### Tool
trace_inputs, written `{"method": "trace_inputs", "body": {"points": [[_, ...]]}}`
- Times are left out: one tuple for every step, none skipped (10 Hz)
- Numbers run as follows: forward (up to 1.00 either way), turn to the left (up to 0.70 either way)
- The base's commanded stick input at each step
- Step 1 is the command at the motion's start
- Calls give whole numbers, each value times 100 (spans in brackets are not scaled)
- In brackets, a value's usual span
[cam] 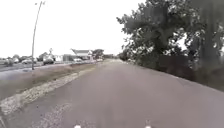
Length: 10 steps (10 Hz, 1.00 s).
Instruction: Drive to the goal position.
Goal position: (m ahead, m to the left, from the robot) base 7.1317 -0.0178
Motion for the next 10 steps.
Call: {"method": "trace_inputs", "body": {"points": [[70, 0], [70, 0], [70, 0], [70, 0], [70, 0], [70, 0], [70, 0], [70, 0], [70, 0], [70, 0]]}}
